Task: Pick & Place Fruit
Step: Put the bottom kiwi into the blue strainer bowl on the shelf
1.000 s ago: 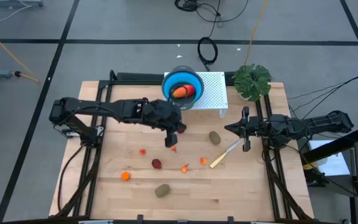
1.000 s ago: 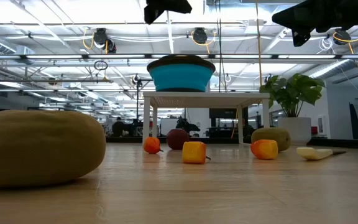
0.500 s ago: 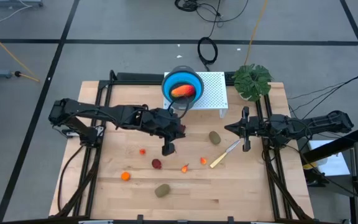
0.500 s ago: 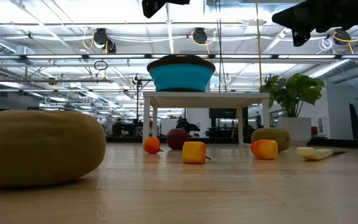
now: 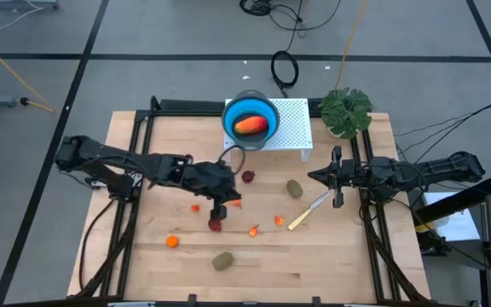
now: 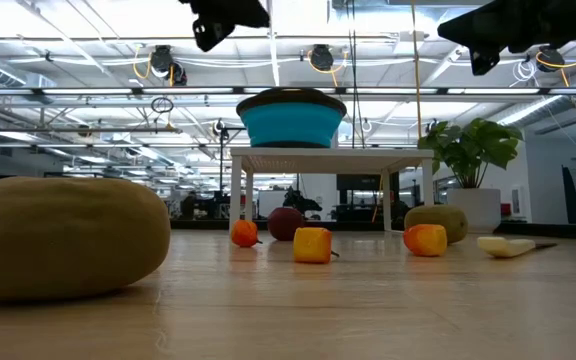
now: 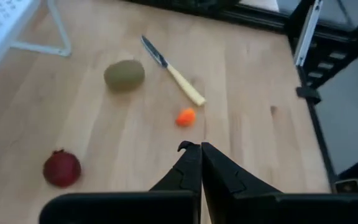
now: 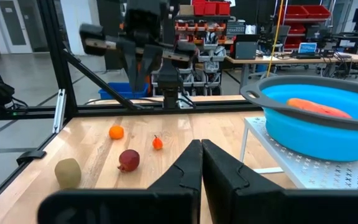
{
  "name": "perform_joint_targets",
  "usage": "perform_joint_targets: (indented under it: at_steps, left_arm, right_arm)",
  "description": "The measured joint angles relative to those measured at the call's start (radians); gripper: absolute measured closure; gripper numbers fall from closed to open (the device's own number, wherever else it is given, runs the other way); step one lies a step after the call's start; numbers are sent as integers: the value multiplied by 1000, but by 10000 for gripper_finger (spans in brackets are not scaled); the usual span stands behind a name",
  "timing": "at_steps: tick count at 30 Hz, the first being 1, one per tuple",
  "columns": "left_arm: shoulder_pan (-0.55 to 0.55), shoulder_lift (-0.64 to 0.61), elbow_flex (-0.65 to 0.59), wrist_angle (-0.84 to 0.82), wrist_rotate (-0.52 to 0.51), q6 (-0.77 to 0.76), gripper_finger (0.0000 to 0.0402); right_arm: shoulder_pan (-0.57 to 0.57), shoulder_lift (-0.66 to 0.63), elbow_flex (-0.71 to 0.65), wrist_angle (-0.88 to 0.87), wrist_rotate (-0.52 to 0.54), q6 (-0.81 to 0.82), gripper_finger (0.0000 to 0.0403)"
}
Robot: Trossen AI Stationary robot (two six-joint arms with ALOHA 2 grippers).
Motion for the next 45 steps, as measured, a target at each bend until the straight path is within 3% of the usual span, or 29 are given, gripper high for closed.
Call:
perform_joint_targets:
  at_steps: [9,17,26,34,45]
  left_arm:
    - [-112,-190,-233,78,-66,-121,395]
    - [-241,-267,-322,15,-122,-221,392]
    - [-394,-271,-325,-124,-151,-306,392]
    - [-496,-271,-325,-114,-211,-363,392]
    - [-459,-198,-295,-16,-216,-504,399]
  right_arm:
    - [0,5,0,-9,2,0,399]
    - [0,6,0,-8,3,9,399]
    - [0,7,0,-8,1,11,399]
    - [0,7,0,-8,1,11,399]
    - [0,6,0,-8,1,9,399]
